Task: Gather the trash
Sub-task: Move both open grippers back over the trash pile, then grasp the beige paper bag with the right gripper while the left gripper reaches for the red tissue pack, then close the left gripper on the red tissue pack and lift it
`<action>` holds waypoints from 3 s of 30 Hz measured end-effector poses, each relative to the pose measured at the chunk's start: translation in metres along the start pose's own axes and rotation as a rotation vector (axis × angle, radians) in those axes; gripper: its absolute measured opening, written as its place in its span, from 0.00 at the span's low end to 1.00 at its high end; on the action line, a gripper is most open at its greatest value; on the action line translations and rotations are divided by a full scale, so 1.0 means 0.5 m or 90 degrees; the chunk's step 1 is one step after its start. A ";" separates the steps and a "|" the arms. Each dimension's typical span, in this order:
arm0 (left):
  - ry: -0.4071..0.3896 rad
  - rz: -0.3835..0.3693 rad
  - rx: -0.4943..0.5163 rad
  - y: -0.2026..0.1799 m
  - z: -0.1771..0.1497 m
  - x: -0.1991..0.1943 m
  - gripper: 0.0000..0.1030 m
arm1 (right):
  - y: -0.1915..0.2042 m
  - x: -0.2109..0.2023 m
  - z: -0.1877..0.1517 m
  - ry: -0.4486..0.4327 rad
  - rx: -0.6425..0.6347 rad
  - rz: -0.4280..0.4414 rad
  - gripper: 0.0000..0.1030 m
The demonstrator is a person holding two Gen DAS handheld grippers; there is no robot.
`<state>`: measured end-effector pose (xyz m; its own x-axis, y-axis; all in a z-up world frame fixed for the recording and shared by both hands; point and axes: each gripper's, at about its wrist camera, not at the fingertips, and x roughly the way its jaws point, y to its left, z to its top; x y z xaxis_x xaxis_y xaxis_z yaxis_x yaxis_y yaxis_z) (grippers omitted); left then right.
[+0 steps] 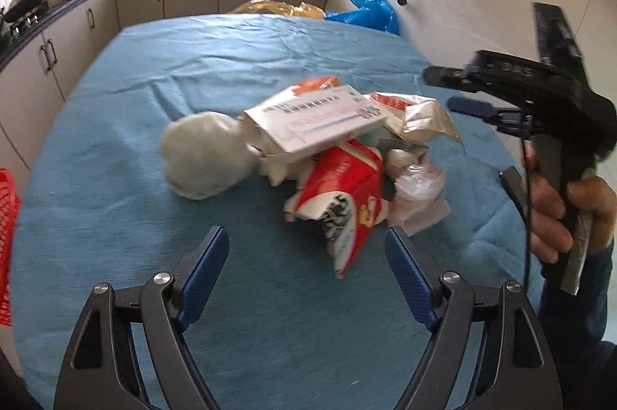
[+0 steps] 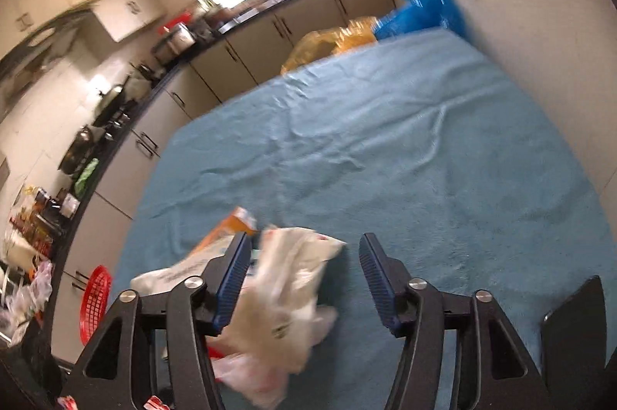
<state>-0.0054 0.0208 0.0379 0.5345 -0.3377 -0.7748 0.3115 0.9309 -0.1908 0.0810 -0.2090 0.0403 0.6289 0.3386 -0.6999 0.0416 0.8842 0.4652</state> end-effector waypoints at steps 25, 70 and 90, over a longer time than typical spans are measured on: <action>-0.041 -0.055 -0.021 -0.027 0.003 0.054 0.18 | 0.038 -0.007 -0.052 -0.044 -0.100 0.125 0.44; -0.051 -0.048 -0.087 0.043 -0.015 0.027 0.38 | 0.127 -0.034 -0.116 -0.098 -0.240 0.144 0.44; -0.066 -0.018 -0.034 -0.006 -0.021 0.025 0.30 | 0.133 -0.037 -0.123 -0.102 -0.251 0.153 0.44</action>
<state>-0.0081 0.0154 0.0225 0.6052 -0.3739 -0.7028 0.2871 0.9259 -0.2454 0.0243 -0.1366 0.0510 0.6971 0.5218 -0.4917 -0.3975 0.8520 0.3407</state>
